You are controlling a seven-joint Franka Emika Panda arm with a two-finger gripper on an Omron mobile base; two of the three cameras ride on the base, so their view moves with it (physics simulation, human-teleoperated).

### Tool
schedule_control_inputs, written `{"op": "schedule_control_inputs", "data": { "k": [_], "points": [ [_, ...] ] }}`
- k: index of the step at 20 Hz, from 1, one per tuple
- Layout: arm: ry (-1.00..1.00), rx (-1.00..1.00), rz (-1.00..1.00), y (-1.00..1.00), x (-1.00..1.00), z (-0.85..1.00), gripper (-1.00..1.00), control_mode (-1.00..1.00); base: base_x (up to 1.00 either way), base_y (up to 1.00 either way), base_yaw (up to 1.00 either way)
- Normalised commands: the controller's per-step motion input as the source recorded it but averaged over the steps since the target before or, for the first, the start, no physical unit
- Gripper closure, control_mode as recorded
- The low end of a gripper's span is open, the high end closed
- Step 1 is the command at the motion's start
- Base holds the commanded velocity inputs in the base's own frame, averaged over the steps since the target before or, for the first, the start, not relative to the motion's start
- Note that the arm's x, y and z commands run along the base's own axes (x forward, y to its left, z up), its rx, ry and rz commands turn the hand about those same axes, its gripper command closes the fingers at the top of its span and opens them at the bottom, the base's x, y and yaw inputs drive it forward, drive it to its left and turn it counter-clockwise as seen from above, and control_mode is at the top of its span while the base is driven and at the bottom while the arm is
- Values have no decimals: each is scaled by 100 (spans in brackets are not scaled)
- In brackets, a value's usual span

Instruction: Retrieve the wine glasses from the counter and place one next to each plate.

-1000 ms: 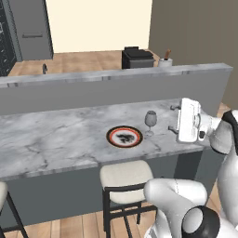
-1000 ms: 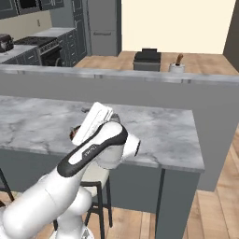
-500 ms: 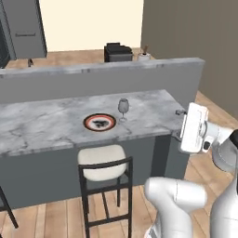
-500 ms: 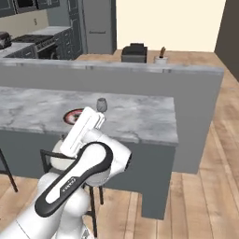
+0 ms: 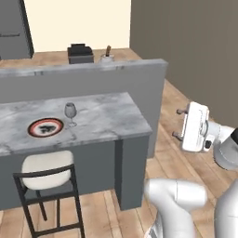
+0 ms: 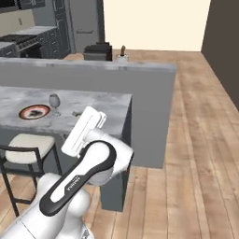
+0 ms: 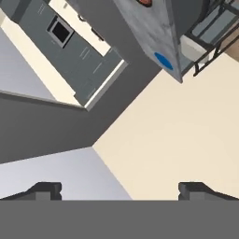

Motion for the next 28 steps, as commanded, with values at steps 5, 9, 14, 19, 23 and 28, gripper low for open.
{"op": "schedule_control_inputs", "data": {
  "k": [5, 9, 14, 19, 23, 28],
  "points": [
    [0, 0, 0, 0, 0, 0, -100, 100, -30, -100, 0],
    [0, 0, 0, 0, 0, 0, -100, 100, -28, -100, 0],
    [0, 0, 0, 0, 0, 0, -100, 100, -14, -100, 0],
    [0, 0, 0, 0, 0, 0, -100, 100, -9, -100, 0],
    [0, 0, 0, 0, 0, 0, -100, 100, -5, -100, -1],
    [0, 0, 0, 0, 0, 0, -100, 100, 59, -91, 1]
  ]
}}
